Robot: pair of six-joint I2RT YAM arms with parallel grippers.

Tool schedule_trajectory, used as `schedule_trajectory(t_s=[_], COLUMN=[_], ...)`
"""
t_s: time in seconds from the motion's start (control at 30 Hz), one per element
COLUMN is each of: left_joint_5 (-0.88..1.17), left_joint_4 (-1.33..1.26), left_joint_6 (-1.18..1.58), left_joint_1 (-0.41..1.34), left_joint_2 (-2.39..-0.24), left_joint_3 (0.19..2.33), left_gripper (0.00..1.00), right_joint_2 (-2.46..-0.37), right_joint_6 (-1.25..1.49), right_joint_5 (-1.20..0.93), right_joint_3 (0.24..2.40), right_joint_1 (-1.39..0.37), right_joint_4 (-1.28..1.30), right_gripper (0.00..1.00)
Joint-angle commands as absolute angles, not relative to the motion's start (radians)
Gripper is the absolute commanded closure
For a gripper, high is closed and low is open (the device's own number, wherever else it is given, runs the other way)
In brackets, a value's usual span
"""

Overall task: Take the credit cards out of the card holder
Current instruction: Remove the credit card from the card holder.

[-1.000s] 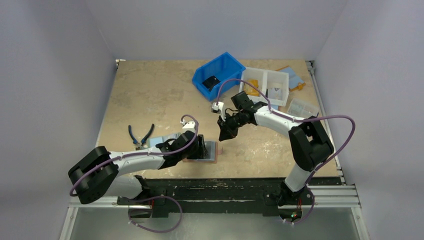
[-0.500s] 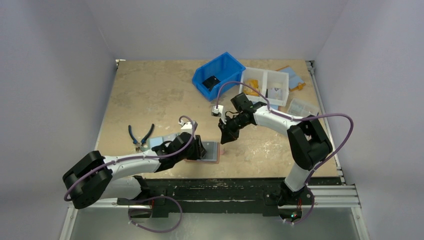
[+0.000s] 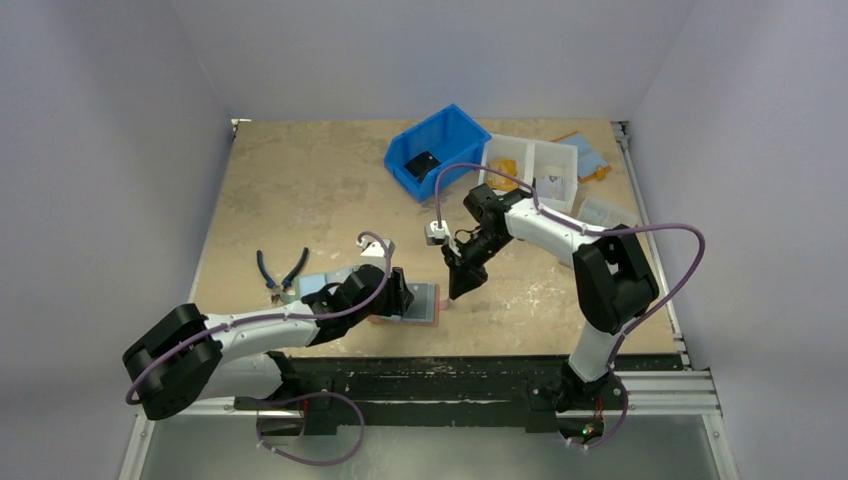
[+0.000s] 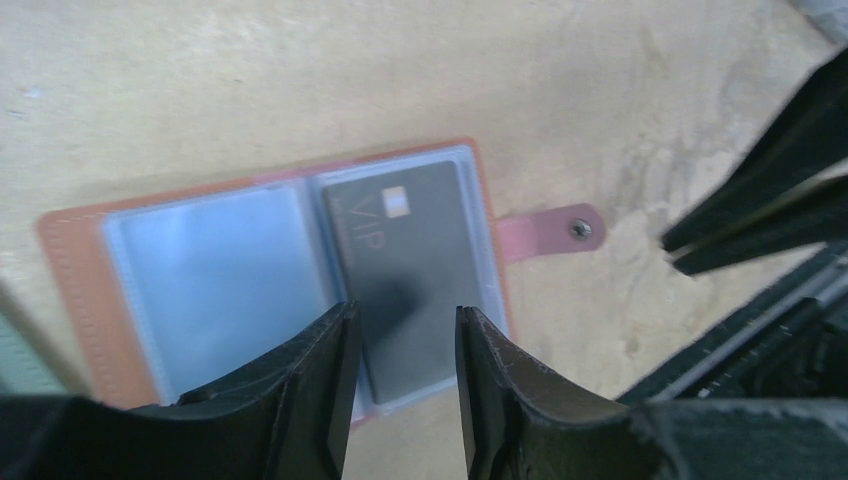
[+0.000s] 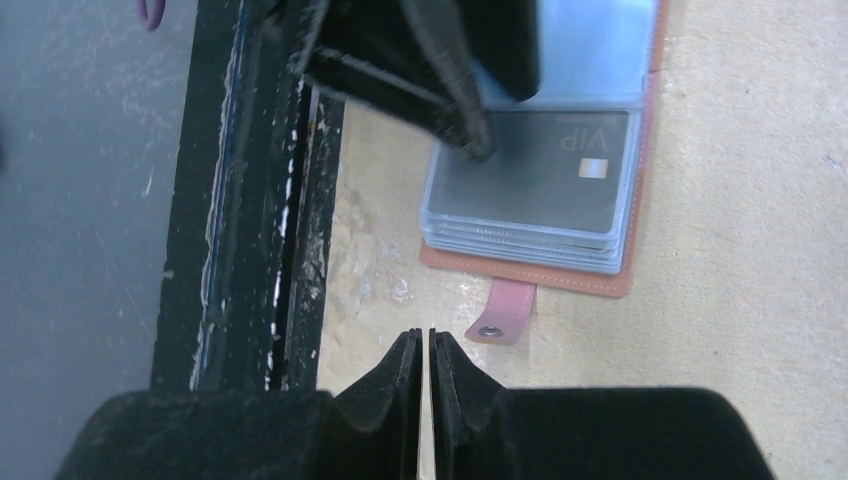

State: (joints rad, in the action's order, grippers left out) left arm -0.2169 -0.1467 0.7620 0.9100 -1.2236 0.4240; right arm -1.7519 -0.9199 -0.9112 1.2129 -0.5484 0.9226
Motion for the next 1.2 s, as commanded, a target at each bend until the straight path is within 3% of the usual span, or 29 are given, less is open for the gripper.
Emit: schedule_trajectory(t_s=[0.0,0.1,0.43,0.7,0.9,1.0,1.13,1.17], left_joint_5=[-0.319,-0.347,-0.292,-0.231,-0.24,-0.242,-0.224,-0.216], left_joint_4=[-0.179,-0.176,-0.216,-0.196,-0.078,-0.099,-0.162,-0.165], left_joint_6=[0.616,0.571,0.557,0.615,0.677,0.694,0.706,0.712], left_joint_1=[0.91,0.909,0.905,0.905,0.913,0.914,0.908,0.904], left_joint_2=[-1.139,-1.102,-1.131,-1.269,-1.304,-1.233,-1.154,-1.144], left_joint_3=[0.464,0.462,0.475,0.545,0.614,0.585,0.542,0.537], left_gripper=[0.45,0.36,0.39,0.38,0.33,0.25,0.02,0.01], right_joint_2=[-1.771,-1.761,-1.816,-1.747,-1.668,-1.595,-1.525,-1.515], right_joint_6=[-1.093,-1.084,-1.049,-0.877,-0.684,-0.637,-0.596,-0.589], right_joint_5=[-0.904,-0.862,-0.822,-0.845,-0.737,-0.716,-0.707,-0.712], right_joint_3=[1.287,1.306,1.354,1.308,1.217,1.192,1.148,1.14], right_joint_1=[-0.542,-0.532,-0.527,-0.528,-0.529,-0.528,-0.52,-0.517], right_joint_4=[1.077,1.078,1.087,0.919,0.707,0.654,0.574,0.564], right_gripper=[0.85,0.85,0.85,0.84,0.83,0.79,0.68,0.65])
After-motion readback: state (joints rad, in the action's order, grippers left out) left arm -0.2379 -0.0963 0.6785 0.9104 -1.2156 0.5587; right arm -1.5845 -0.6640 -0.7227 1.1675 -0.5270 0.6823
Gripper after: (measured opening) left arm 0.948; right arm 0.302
